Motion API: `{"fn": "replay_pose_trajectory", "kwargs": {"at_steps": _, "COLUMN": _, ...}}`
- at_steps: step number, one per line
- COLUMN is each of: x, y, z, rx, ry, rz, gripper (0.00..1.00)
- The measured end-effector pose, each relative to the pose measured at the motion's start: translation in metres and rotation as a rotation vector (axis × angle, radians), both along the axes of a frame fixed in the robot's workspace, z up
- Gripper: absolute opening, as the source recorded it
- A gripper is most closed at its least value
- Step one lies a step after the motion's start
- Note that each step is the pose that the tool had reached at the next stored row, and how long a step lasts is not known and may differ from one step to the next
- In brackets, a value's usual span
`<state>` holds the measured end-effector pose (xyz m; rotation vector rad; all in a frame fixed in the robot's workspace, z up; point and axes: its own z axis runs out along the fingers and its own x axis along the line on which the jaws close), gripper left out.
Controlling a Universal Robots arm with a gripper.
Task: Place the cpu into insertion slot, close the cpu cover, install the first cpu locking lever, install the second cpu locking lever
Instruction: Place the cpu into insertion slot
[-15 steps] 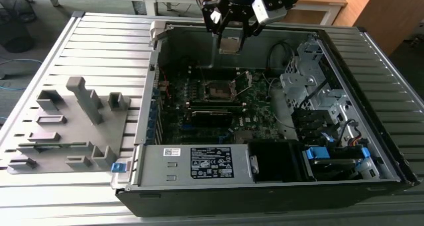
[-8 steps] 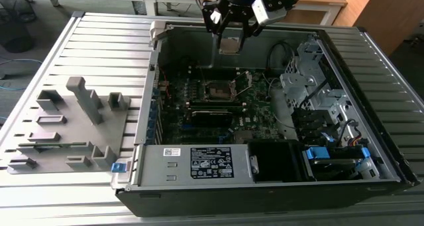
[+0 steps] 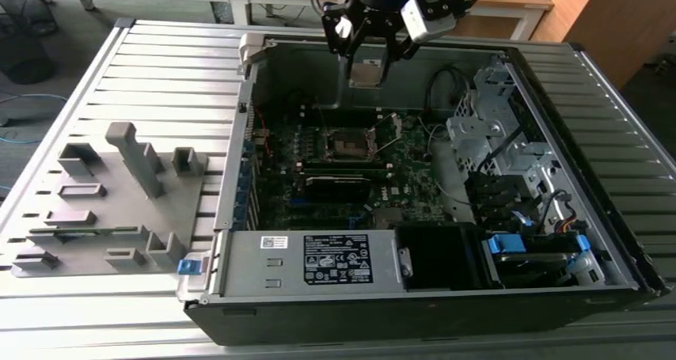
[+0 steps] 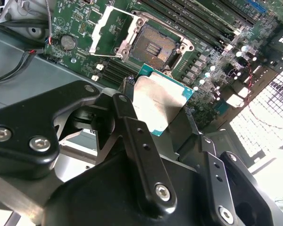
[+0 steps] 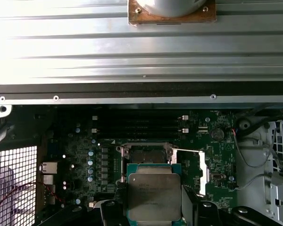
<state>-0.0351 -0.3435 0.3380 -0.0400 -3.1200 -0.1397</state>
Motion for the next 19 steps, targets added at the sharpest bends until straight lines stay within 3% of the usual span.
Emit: {"fn": "replay_pose_trajectory", "kwargs": {"at_steps": 19, "x": 0.0000, "y": 0.0000, "z": -0.0045, "rx": 0.0001, "ry": 0.0000, "rz": 0.000, "gripper": 0.54}}
